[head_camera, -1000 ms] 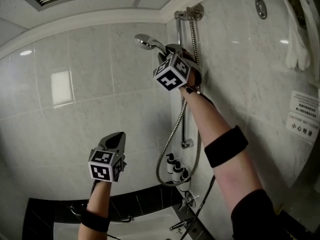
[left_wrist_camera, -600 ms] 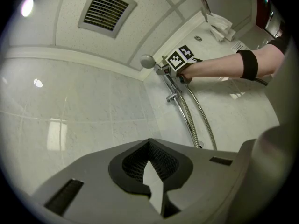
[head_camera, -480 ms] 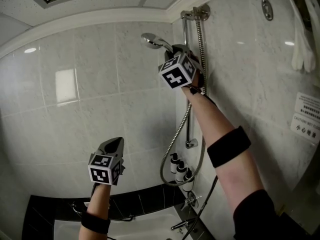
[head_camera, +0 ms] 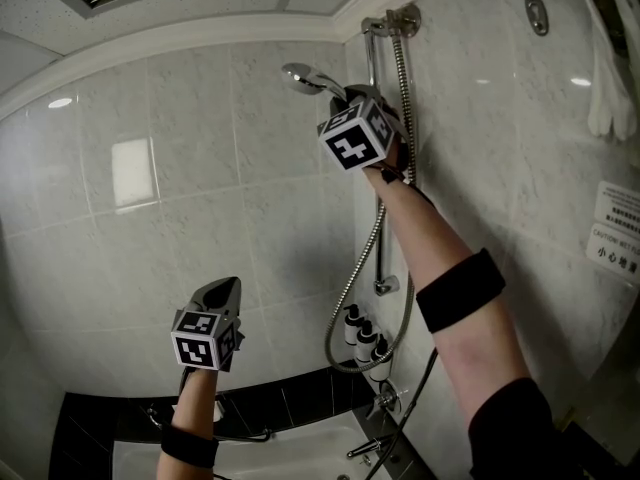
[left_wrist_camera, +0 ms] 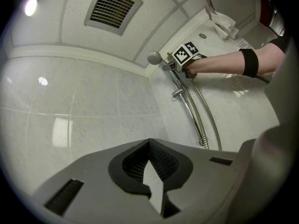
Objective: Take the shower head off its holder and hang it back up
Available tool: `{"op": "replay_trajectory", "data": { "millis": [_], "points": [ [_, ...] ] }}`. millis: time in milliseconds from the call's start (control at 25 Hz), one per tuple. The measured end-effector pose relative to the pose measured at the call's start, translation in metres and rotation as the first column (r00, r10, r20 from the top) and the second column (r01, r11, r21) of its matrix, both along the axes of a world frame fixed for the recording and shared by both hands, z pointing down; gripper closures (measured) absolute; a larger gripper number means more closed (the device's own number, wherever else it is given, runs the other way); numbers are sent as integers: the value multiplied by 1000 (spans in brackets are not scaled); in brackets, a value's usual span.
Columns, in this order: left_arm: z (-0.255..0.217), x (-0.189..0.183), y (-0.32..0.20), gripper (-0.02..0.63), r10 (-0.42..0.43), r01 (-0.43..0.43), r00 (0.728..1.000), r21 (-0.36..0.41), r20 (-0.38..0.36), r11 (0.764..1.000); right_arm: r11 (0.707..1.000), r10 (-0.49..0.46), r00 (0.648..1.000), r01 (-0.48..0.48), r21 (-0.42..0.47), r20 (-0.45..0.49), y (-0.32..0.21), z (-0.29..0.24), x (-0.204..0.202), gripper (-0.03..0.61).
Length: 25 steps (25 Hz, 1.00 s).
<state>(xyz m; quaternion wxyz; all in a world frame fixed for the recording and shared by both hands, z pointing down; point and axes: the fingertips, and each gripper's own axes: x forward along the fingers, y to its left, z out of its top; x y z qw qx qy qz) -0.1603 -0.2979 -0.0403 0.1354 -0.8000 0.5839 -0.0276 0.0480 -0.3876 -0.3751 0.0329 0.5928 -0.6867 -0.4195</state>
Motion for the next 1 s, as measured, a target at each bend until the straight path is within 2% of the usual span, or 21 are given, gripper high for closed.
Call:
{"op": "replay_trajectory", "data": {
  "millis": [320,480,560,800,1000],
  "points": [
    [2,0,-7,614,-1,1,1000,-3,-10,1000,1000,-17,1000,17,-3,-10,0,-2,-3,466],
    [2,-5,-8,614,-16,16,1000,3,-23,1000,984,-92,994,100,148,-61,53,-51,-47,466],
    [-3,-11,-3,614,-27,27,999,10,-36,1000,973,-134,988,146,179,-76,82,-72,-73,466],
    [-2,-38,21,614,-67,67,998,18,-20,998,976,-191,979,197,94,-69,88,-50,-100,466],
    [0,-57,33,614,-95,95,995,9,-33,995,967,-252,968,252,31,-1,88,-34,-102,466]
  ]
}}
